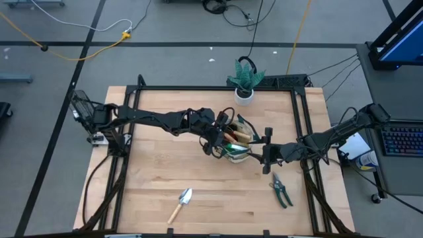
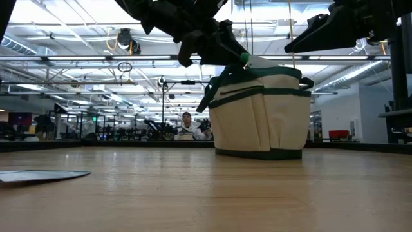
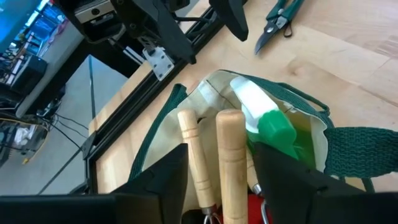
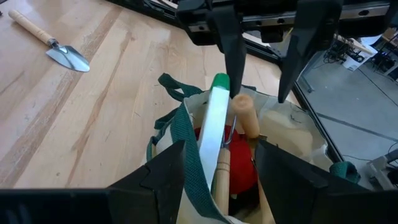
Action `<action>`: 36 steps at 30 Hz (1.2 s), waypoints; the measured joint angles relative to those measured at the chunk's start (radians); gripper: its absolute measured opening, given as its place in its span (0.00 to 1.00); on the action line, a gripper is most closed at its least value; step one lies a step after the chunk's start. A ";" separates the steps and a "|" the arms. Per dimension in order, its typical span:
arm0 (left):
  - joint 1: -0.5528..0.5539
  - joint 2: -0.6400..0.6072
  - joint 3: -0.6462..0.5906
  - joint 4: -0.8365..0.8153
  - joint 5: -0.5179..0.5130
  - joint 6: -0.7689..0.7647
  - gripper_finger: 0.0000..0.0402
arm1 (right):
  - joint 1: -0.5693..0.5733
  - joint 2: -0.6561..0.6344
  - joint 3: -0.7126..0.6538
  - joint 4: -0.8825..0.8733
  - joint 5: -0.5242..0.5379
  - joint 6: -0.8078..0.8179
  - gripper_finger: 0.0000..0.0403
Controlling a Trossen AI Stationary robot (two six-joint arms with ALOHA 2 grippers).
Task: Pick & Place Garden tools in Gardening bag
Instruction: Put the brown trowel into the gardening bag
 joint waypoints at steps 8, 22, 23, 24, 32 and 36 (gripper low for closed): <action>-0.015 0.000 0.000 0.007 0.000 -0.007 0.51 | 0.000 0.000 0.000 0.000 0.000 0.000 0.45; -0.075 -0.063 0.000 0.031 -0.114 -0.015 0.52 | 0.000 0.000 0.000 0.000 0.000 0.001 0.45; -0.079 -0.072 0.000 0.021 -0.114 -0.021 0.52 | 0.000 0.000 0.000 0.000 0.000 0.002 0.45; -0.082 -0.076 0.000 0.021 -0.114 -0.028 0.52 | 0.000 0.000 0.000 0.000 0.000 0.008 0.45; -0.106 -0.095 0.000 0.028 -0.121 -0.037 0.52 | 0.000 0.000 0.000 -0.011 0.000 0.079 0.45; -0.119 -0.108 -0.001 0.018 -0.122 -0.039 0.52 | 0.000 0.000 0.000 -0.018 0.000 0.079 0.45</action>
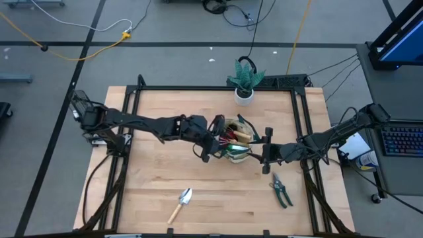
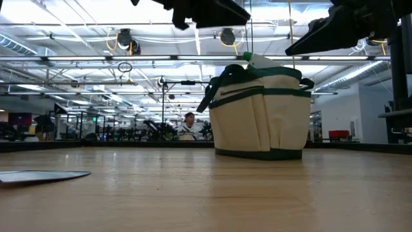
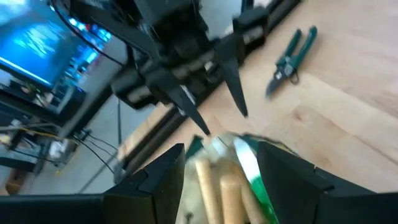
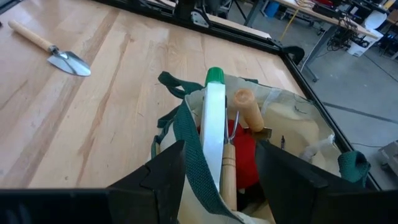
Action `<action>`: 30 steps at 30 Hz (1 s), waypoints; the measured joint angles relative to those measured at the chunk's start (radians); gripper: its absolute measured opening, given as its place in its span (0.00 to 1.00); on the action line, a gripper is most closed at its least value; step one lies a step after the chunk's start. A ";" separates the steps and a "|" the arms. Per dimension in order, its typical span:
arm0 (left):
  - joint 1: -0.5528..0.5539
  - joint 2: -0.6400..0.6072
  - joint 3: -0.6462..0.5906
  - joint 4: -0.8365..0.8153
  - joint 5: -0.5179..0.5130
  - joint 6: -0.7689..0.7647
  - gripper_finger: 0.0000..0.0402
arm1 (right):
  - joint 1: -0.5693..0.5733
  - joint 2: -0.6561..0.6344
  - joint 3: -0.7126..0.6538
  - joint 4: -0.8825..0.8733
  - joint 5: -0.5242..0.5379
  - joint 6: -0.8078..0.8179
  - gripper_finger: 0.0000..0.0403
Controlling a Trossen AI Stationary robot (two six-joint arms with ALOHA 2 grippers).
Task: Pick & Place Garden tools in Gardening bag
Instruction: Put the brown trowel into the gardening bag
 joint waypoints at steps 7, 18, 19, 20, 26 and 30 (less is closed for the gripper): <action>-0.030 -0.013 0.001 -0.017 0.000 0.001 0.52 | 0.000 0.000 0.000 -0.001 0.000 0.000 0.45; -0.088 -0.016 0.001 -0.058 -0.001 -0.010 0.52 | 0.000 0.000 0.000 -0.004 0.000 0.000 0.45; -0.095 -0.016 0.001 -0.060 -0.001 -0.010 0.52 | 0.000 0.000 0.000 -0.004 0.000 0.000 0.45; -0.101 -0.016 0.001 -0.066 -0.002 -0.010 0.52 | 0.000 0.000 0.000 -0.004 0.000 0.000 0.45; -0.139 -0.016 0.001 -0.095 -0.002 -0.031 0.52 | 0.000 0.000 0.000 -0.005 0.000 0.021 0.45; -0.164 -0.016 0.001 -0.147 -0.027 -0.038 0.52 | 0.002 0.000 0.000 -0.018 0.000 0.067 0.45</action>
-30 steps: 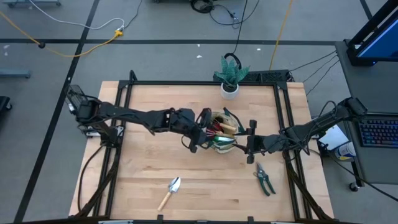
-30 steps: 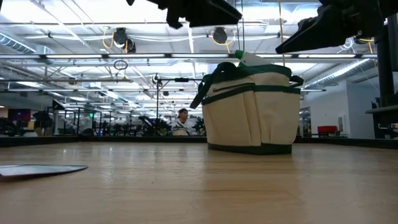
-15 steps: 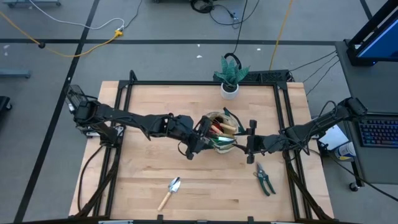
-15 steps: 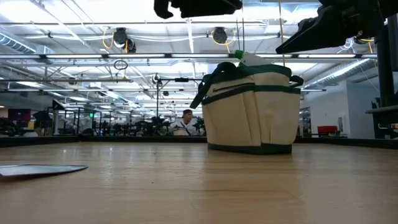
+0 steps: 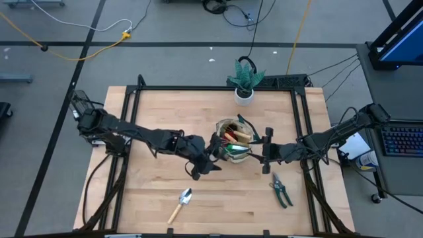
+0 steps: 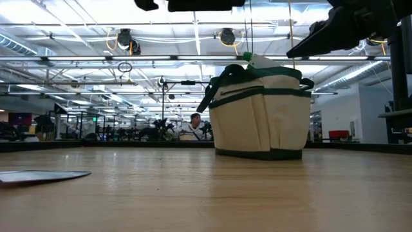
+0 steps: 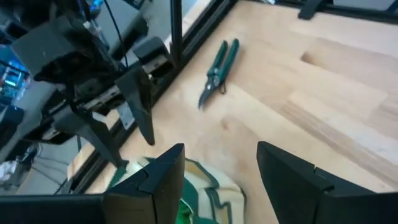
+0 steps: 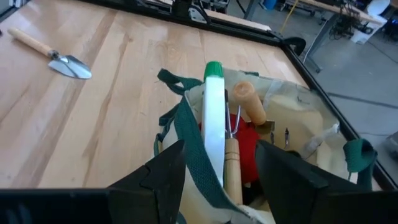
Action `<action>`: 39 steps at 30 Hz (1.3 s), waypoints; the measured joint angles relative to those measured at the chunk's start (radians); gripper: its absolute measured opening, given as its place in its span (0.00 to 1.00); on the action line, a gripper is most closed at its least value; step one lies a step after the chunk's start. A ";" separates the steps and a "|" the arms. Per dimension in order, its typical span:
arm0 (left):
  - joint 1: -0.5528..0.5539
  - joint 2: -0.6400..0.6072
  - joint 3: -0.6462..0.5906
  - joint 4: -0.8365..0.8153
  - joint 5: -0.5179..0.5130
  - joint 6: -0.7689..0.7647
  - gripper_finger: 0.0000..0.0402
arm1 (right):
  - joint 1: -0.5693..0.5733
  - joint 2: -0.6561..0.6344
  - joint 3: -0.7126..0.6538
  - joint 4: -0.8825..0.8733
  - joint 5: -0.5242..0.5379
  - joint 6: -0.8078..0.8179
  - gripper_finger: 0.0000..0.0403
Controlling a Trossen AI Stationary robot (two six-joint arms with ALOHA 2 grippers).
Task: Pick & Place Garden tools in Gardening bag
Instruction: Put the brown trowel into the gardening bag
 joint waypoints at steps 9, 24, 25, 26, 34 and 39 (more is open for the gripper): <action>-0.061 -0.119 0.000 -0.171 -0.139 -0.146 0.52 | 0.001 0.000 0.000 -0.012 -0.016 0.017 0.45; -0.069 -0.279 -0.001 -0.445 -0.154 -0.414 0.51 | 0.040 0.000 0.000 -0.011 -0.129 0.180 0.45; -0.069 -0.278 -0.004 -0.445 -0.154 -0.426 0.52 | 0.046 0.000 0.000 -0.013 -0.150 0.204 0.45; -0.069 -0.277 -0.012 -0.441 -0.154 -0.439 0.52 | 0.052 0.003 0.000 -0.012 -0.158 0.230 0.45; -0.068 -0.266 -0.140 -0.299 -0.154 -0.468 0.51 | 0.079 0.098 0.000 -0.034 -0.291 0.468 0.45; -0.068 -0.264 -0.189 -0.252 -0.154 -0.557 0.51 | 0.079 0.139 0.000 -0.069 -0.369 0.596 0.45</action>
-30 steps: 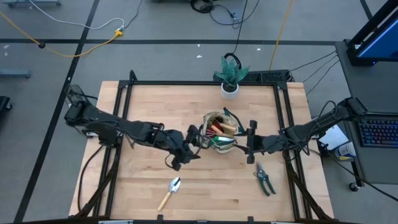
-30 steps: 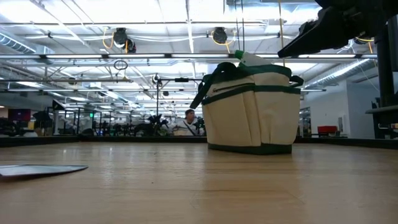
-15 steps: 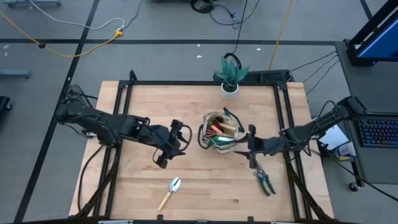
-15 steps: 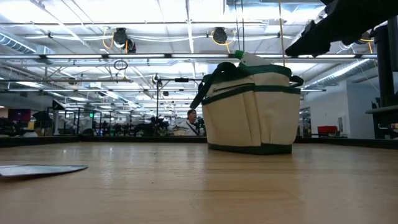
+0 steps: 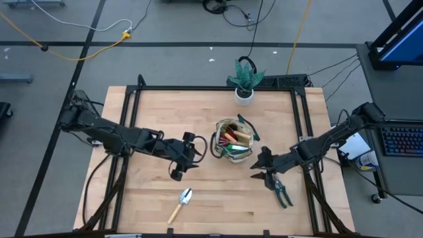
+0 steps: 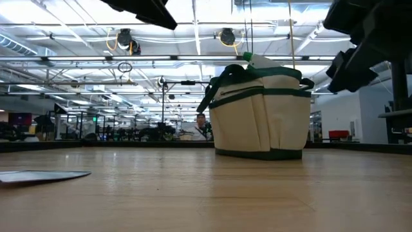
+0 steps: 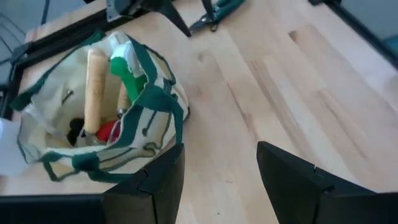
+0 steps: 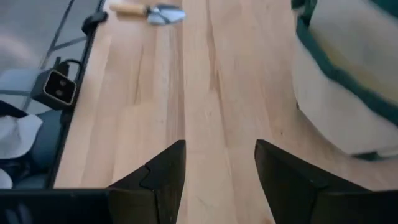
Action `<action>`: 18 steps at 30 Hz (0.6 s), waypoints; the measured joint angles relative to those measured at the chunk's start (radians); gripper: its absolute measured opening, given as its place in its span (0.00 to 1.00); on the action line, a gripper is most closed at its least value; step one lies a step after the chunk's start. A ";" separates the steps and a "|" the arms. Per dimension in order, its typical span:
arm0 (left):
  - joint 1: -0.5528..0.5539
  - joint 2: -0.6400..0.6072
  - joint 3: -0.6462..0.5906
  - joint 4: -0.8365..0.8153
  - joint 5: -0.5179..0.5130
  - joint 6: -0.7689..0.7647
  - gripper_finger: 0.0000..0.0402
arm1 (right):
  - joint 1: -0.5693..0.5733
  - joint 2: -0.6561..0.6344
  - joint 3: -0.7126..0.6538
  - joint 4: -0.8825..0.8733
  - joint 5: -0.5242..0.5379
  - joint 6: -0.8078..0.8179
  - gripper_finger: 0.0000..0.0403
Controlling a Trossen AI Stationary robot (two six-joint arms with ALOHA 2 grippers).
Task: Pick & Place Garden tools in Gardening bag
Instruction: Put the brown trowel into the gardening bag
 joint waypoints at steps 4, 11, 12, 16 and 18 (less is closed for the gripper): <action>0.000 0.007 -0.058 0.033 0.000 -0.100 0.51 | 0.006 0.003 0.000 -0.047 0.003 0.010 0.45; -0.004 0.007 -0.165 0.073 0.001 -0.369 0.51 | 0.006 0.003 0.000 -0.062 0.022 -0.027 0.45; -0.006 0.007 -0.174 0.076 0.000 -0.414 0.51 | 0.006 0.003 0.000 -0.062 0.035 -0.035 0.45; -0.030 0.006 -0.203 0.075 0.000 -0.556 0.51 | 0.006 0.003 0.000 -0.057 0.038 -0.042 0.45; -0.044 0.010 -0.207 0.076 -0.001 -0.611 0.52 | 0.006 0.003 0.000 -0.058 0.038 -0.043 0.45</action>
